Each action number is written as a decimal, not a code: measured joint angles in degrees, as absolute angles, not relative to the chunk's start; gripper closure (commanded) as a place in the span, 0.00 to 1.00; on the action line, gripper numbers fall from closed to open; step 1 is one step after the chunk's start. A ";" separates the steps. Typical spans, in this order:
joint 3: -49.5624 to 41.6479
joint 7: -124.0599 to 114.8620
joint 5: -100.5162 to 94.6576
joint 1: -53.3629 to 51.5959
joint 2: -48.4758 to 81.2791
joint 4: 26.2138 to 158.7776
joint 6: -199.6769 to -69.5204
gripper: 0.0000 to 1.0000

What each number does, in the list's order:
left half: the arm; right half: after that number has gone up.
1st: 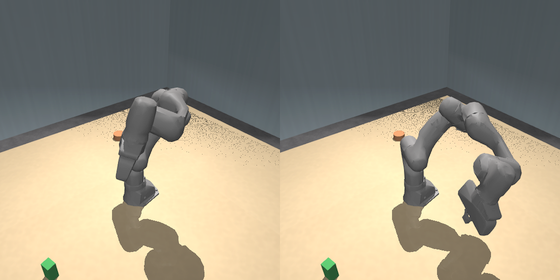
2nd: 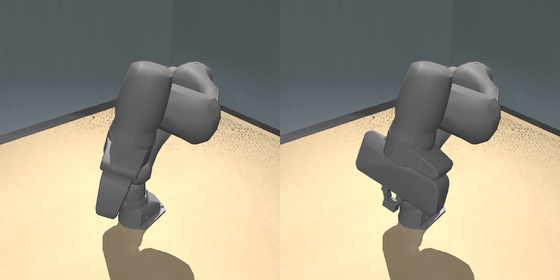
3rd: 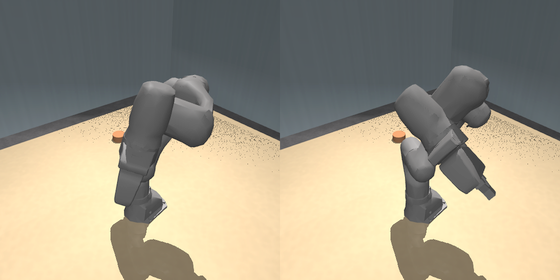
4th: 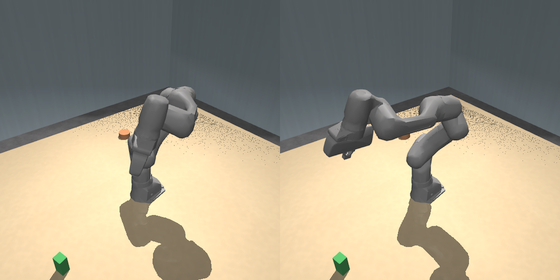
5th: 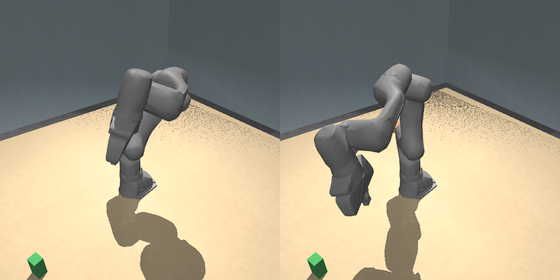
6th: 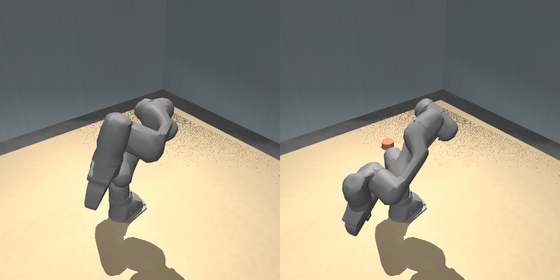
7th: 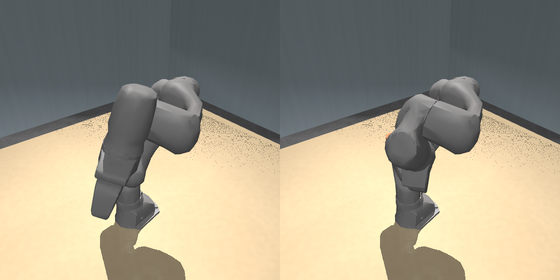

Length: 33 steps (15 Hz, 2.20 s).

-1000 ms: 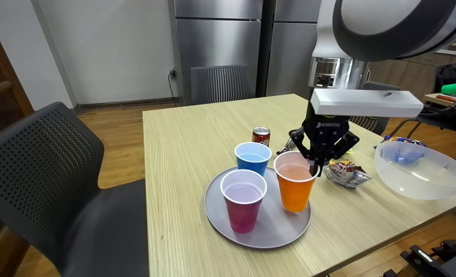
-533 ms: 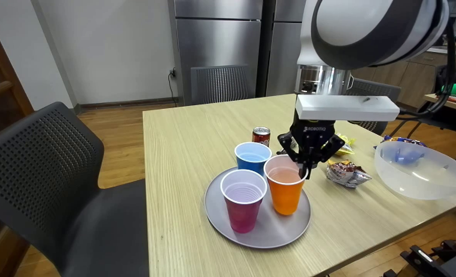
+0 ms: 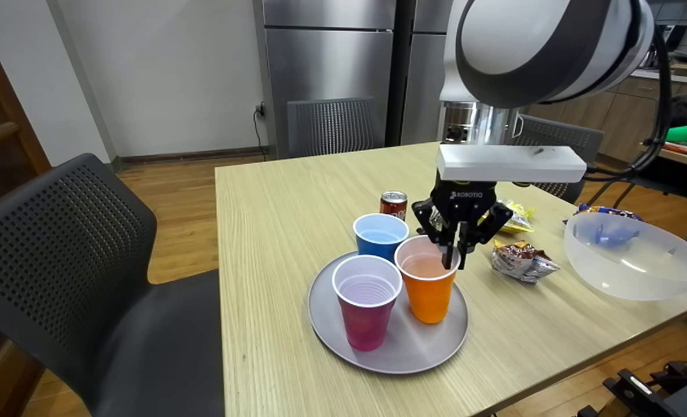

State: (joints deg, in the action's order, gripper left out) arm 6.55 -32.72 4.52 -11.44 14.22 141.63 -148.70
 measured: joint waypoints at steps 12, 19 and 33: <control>5.35 -32.77 4.55 -11.44 13.41 141.47 -148.63 0.00; 3.33 -34.28 4.54 -11.41 9.73 142.09 -148.69 0.00; -0.74 -38.58 4.47 -7.82 7.70 140.99 -148.61 0.00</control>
State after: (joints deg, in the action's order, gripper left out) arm -0.74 -38.58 4.47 -7.82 7.70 140.99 -148.61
